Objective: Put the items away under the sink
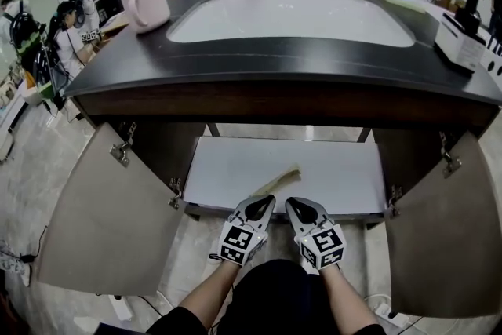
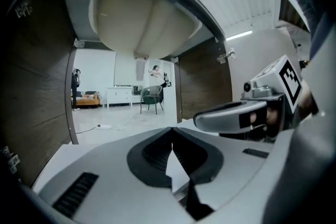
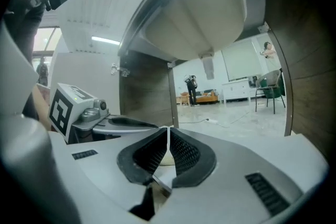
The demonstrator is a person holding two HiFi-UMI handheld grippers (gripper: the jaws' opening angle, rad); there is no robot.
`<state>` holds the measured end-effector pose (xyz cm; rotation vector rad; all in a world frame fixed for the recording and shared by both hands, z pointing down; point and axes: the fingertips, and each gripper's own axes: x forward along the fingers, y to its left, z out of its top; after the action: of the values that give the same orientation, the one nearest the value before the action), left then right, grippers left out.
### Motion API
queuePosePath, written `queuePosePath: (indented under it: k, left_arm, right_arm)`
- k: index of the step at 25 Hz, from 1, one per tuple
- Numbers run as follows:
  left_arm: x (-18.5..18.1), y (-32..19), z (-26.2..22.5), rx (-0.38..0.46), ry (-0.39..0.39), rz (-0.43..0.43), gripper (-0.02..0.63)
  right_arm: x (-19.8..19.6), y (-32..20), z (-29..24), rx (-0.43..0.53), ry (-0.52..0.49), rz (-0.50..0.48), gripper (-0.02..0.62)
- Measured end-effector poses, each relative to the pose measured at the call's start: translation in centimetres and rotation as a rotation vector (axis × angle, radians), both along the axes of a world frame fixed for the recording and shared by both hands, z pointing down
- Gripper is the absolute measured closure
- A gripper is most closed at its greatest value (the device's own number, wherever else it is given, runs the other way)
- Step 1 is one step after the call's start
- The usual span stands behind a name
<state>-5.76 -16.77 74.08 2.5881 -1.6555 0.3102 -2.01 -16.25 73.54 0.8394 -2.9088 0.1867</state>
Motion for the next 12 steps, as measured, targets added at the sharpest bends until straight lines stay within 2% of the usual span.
queuePosePath:
  k: [5, 12]
  left_arm:
    - [1.3, 1.8, -4.1, 0.079, 0.074, -0.007, 0.597]
    - [3.9, 5.0, -8.9, 0.173, 0.125, -0.02, 0.597]
  right_arm:
    - [-0.1, 2.5, -4.3, 0.099, 0.03, -0.079, 0.557]
    - [2.3, 4.8, -8.4, 0.143, 0.007, -0.021, 0.557]
